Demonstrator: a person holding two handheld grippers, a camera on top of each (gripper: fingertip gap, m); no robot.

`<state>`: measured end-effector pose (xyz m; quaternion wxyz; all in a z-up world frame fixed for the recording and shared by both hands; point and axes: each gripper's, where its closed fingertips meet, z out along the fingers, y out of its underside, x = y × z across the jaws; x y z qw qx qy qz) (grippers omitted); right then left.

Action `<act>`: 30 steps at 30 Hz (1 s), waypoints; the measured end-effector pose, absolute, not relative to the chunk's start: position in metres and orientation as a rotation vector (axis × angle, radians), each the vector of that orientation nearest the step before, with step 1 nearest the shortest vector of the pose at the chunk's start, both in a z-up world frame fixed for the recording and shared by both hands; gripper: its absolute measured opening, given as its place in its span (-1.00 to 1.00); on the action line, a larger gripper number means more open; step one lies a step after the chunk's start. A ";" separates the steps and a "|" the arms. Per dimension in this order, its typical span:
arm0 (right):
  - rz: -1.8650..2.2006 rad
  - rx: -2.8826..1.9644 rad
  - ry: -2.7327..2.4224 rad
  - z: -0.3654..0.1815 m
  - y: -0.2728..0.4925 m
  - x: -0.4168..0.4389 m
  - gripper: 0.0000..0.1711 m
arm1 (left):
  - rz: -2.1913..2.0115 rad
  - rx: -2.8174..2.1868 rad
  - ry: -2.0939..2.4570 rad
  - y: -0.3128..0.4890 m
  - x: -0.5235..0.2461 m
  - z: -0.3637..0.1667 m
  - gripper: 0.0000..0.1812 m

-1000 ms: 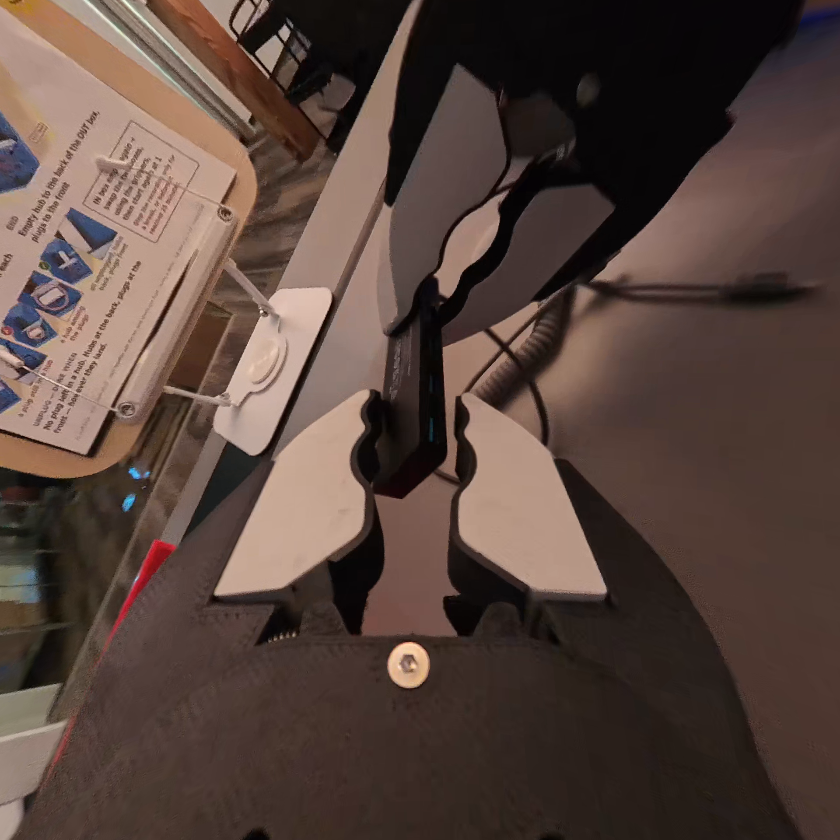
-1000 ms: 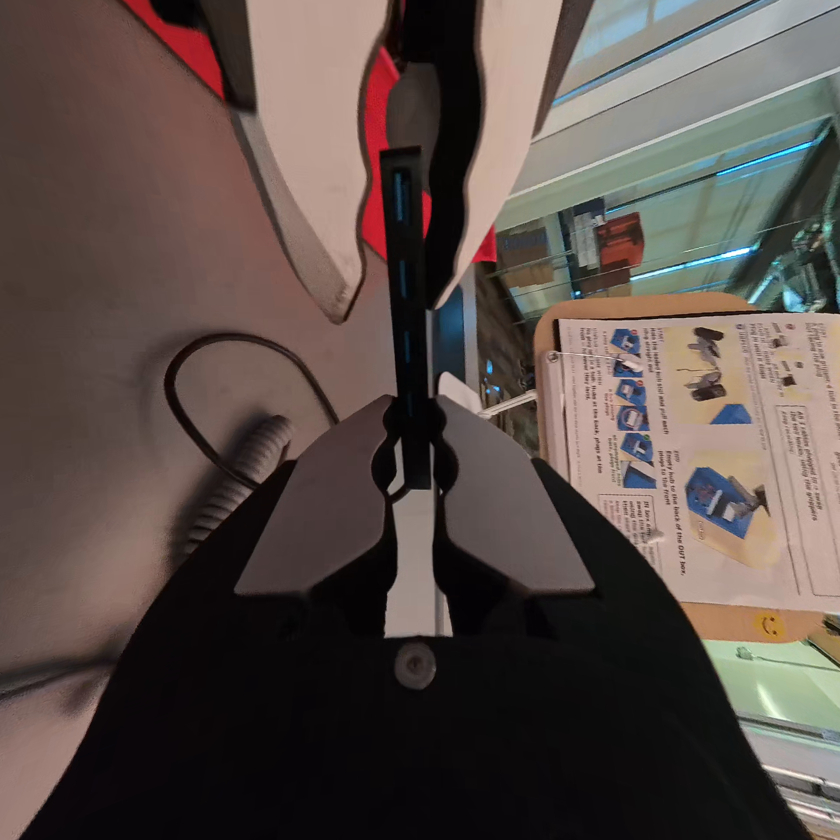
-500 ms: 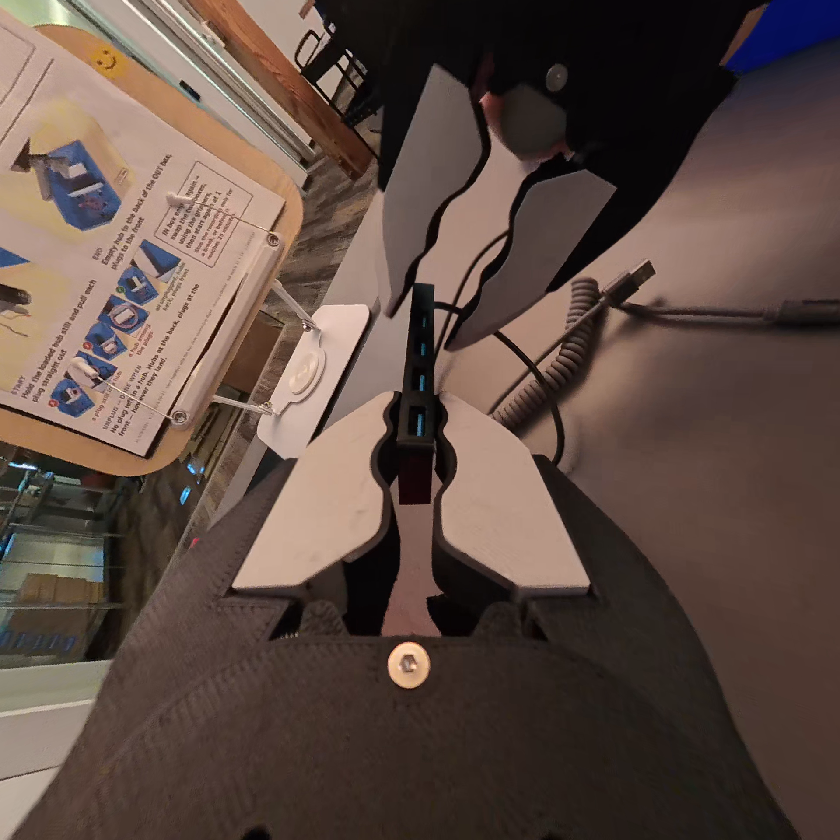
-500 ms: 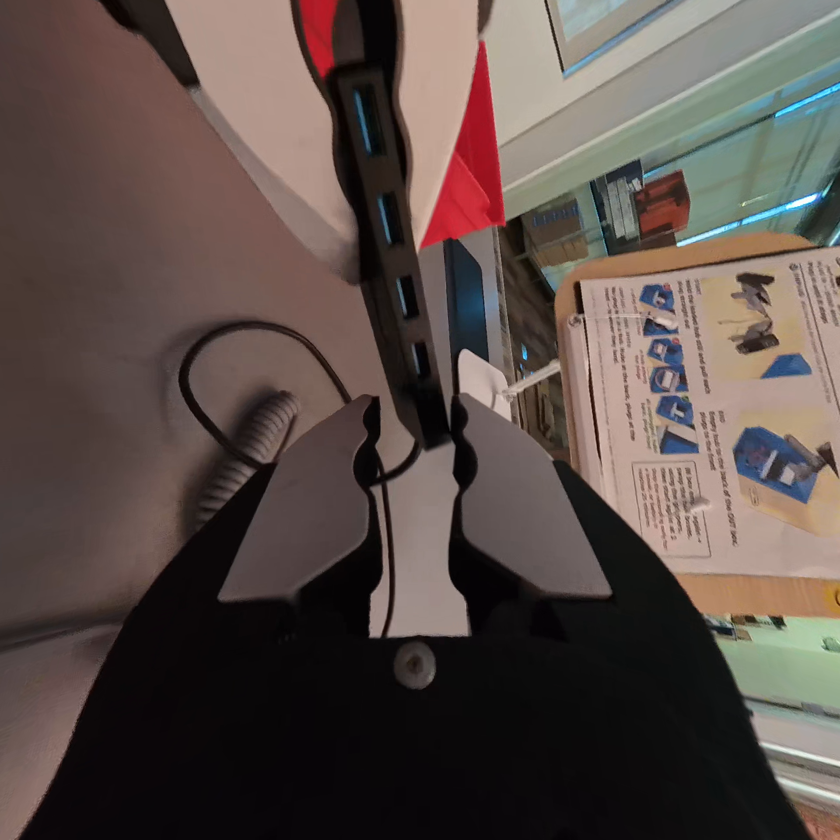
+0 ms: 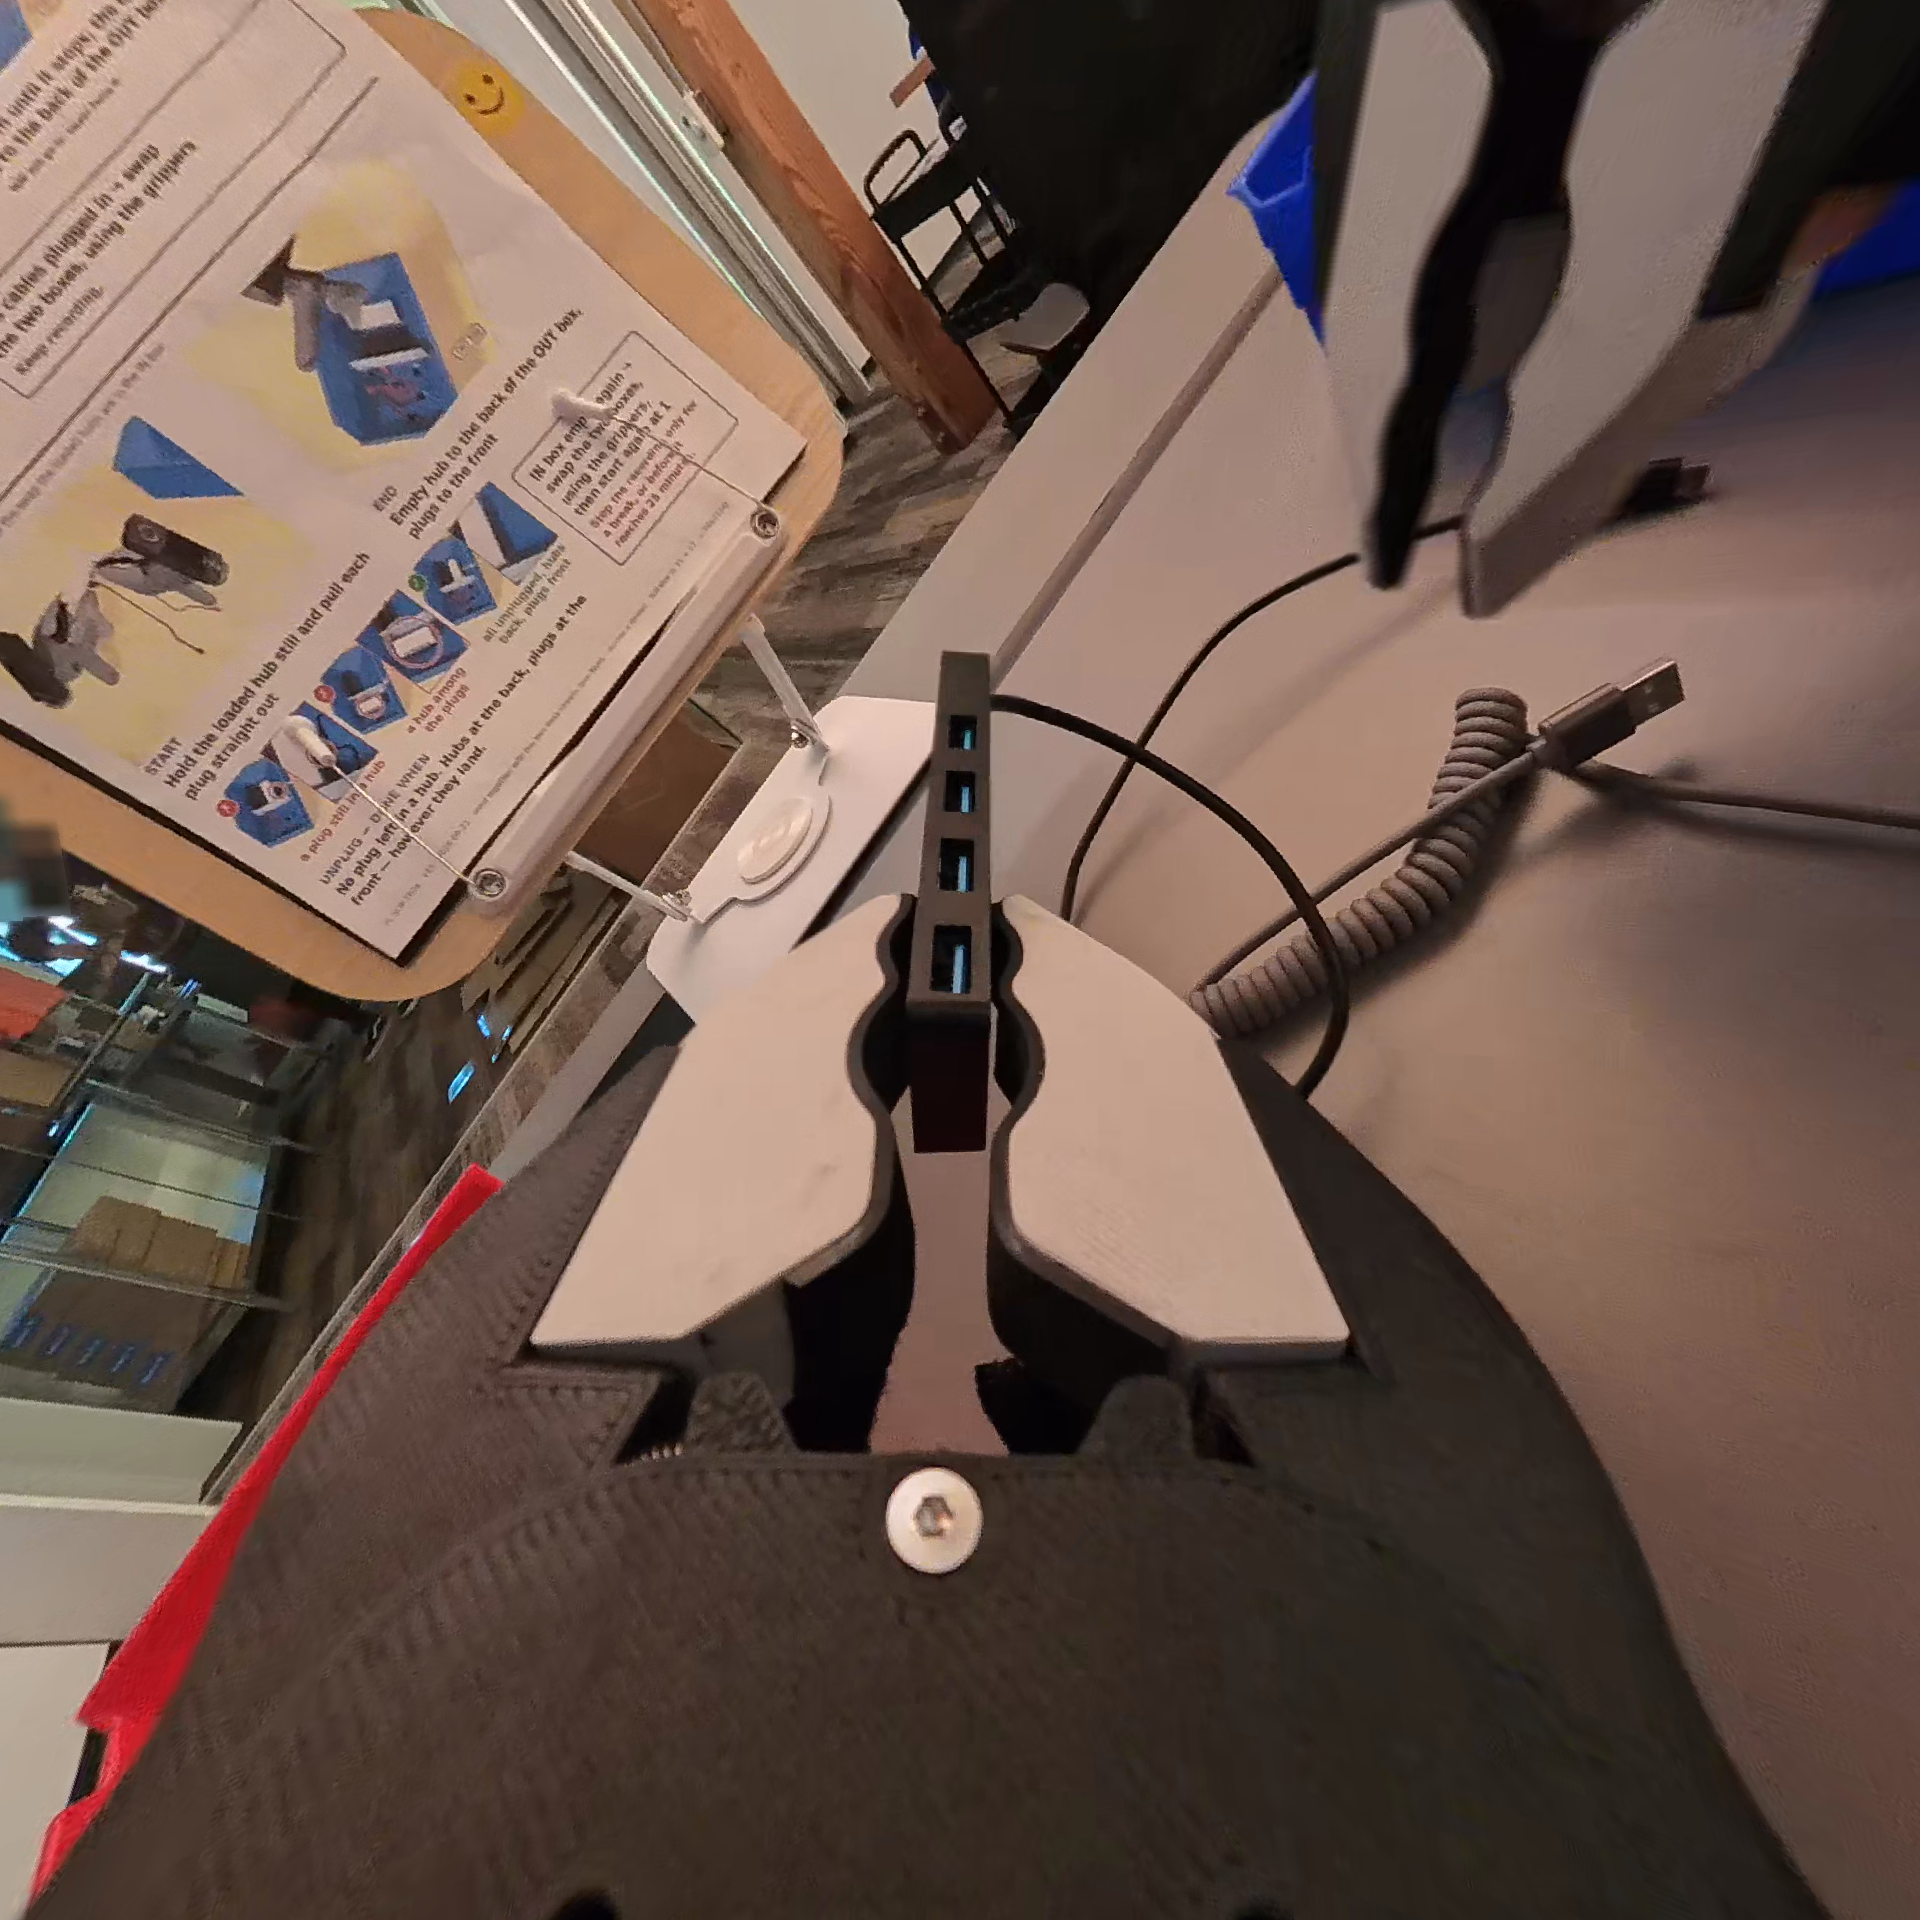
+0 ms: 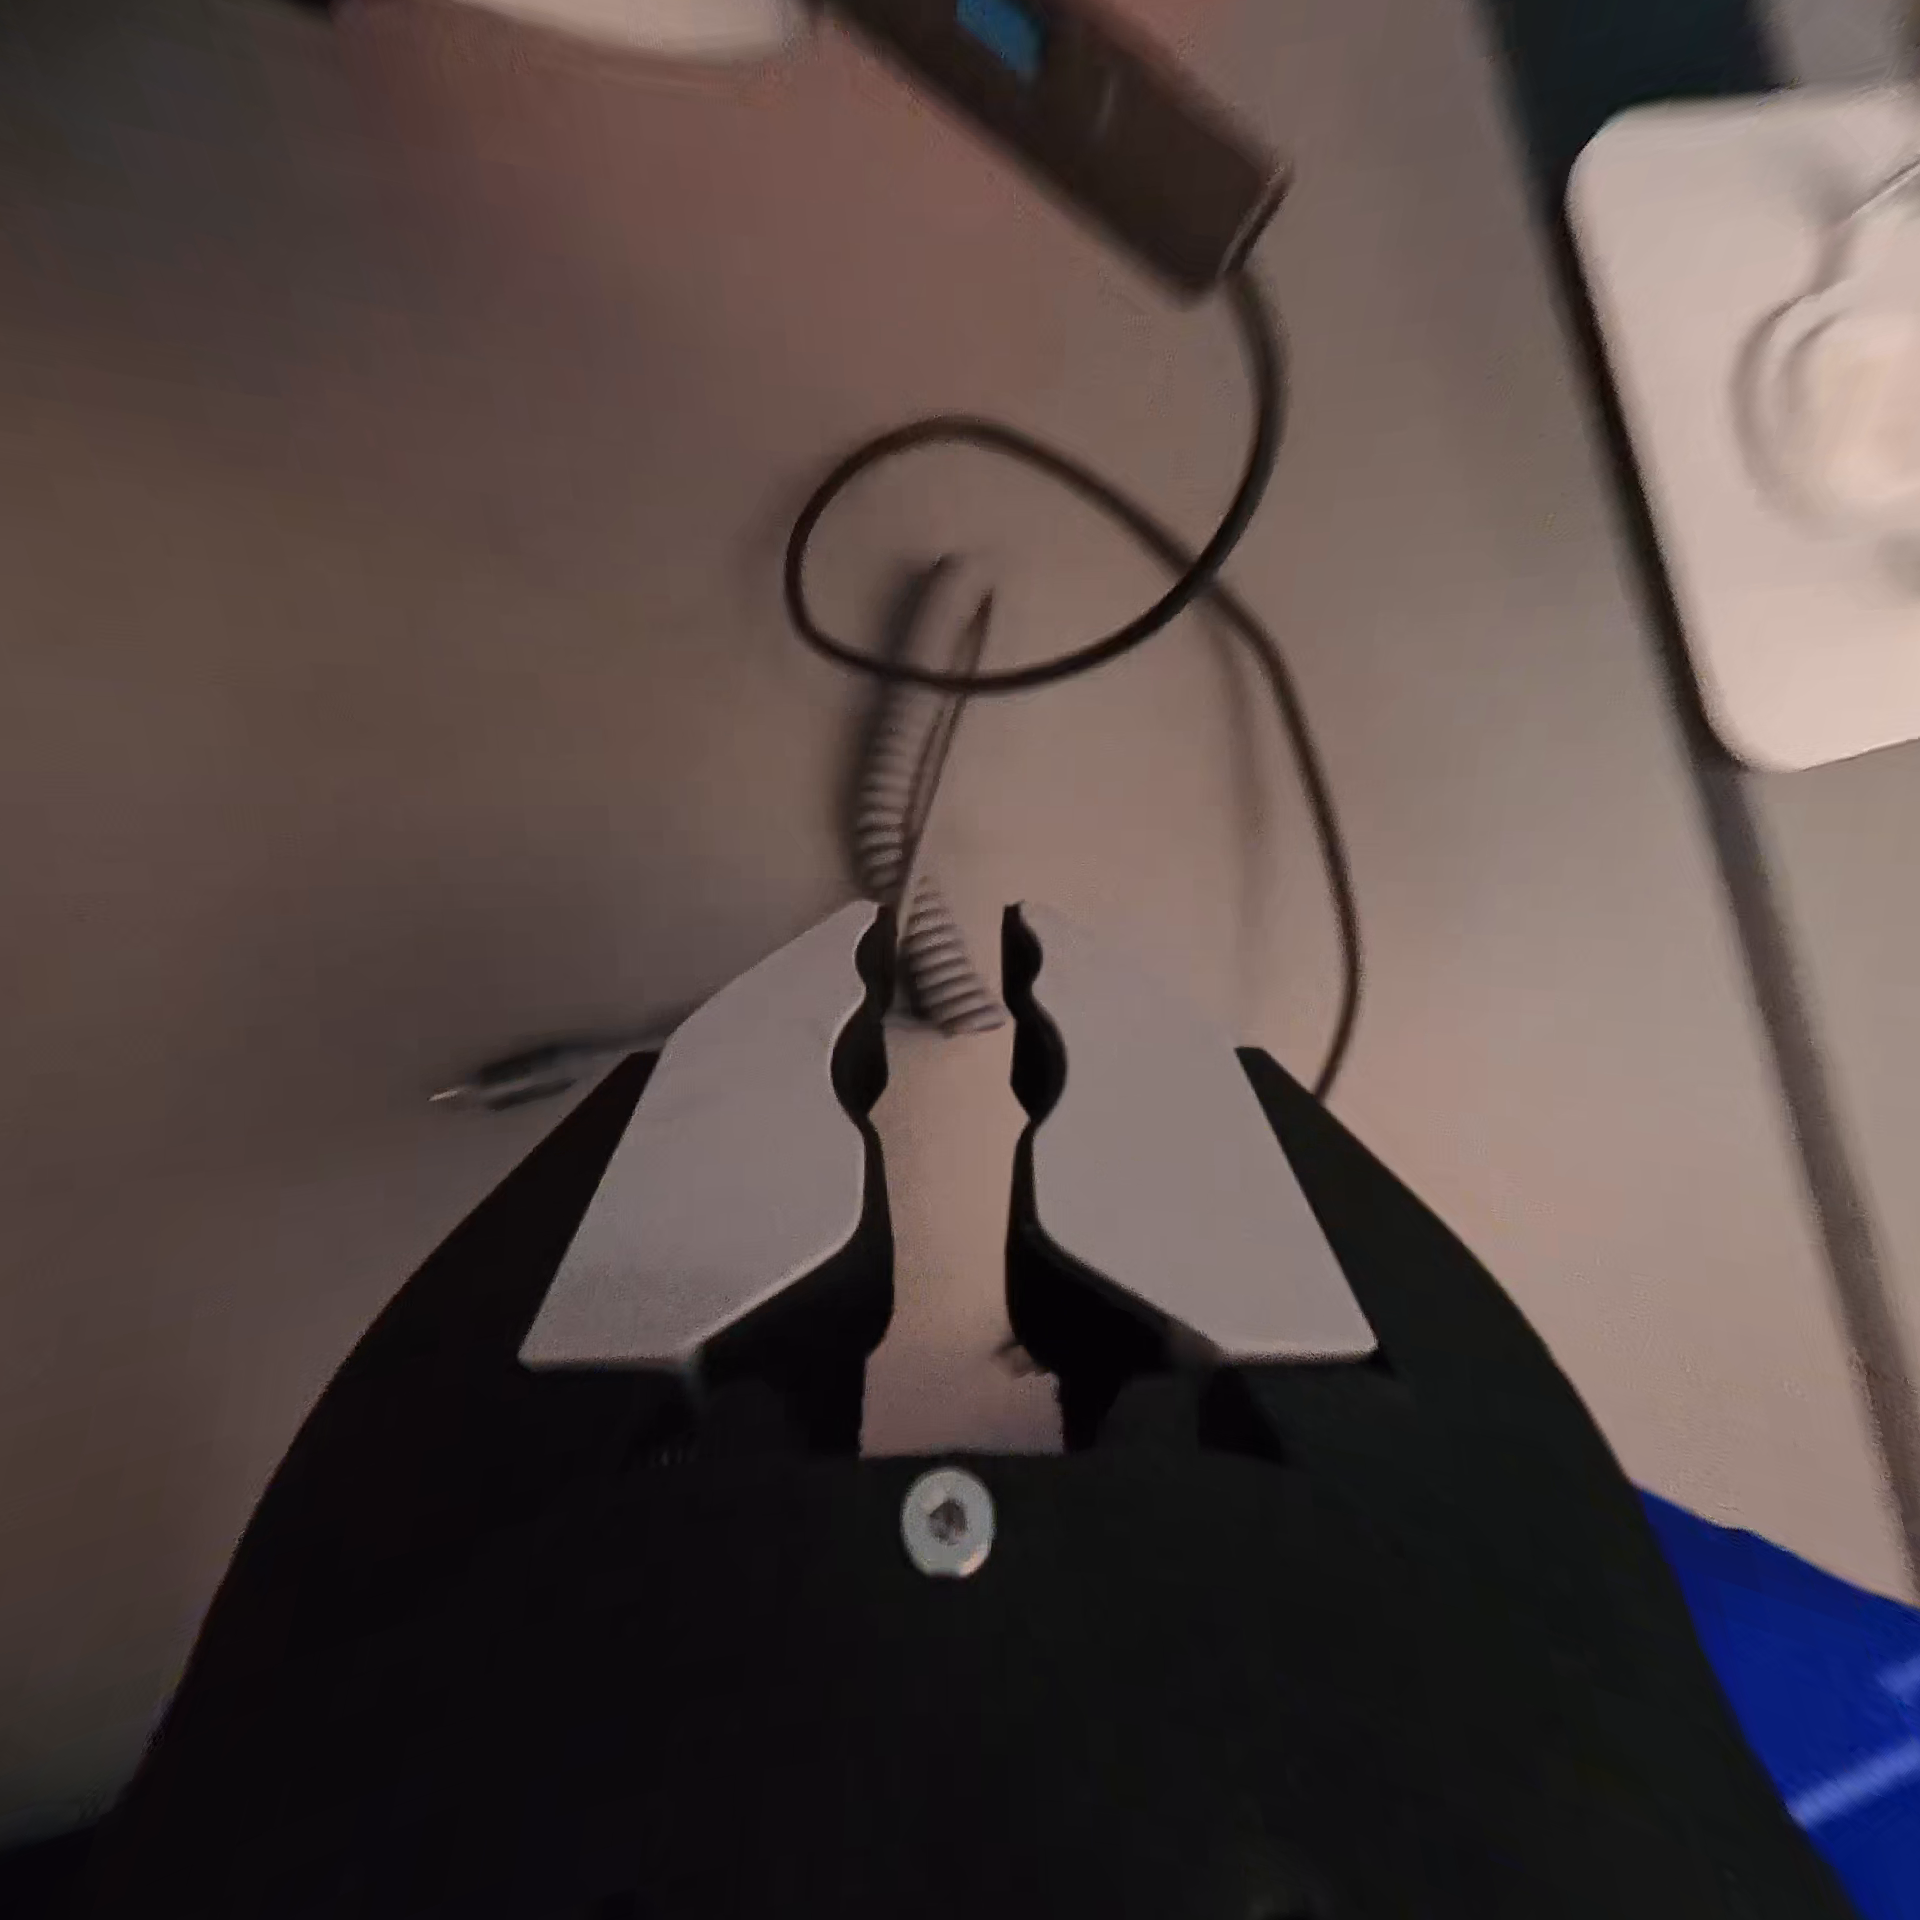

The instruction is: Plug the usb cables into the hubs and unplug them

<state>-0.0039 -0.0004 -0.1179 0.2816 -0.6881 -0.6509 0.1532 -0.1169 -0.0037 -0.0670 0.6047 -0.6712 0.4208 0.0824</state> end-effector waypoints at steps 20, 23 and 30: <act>0.231 -2.039 -1.820 -0.188 -0.013 0.010 -0.87 | 0.552 -1.947 1.187 -0.003 -0.145 -0.183 -0.87; 0.180 -2.072 -1.860 -0.191 -0.015 0.019 -0.88 | 0.519 -1.937 1.164 -0.002 -0.143 -0.184 -0.87; 0.002 -2.304 -1.545 -0.182 0.023 0.048 -0.88 | 0.462 -1.935 1.211 -0.027 -0.138 -0.183 -0.86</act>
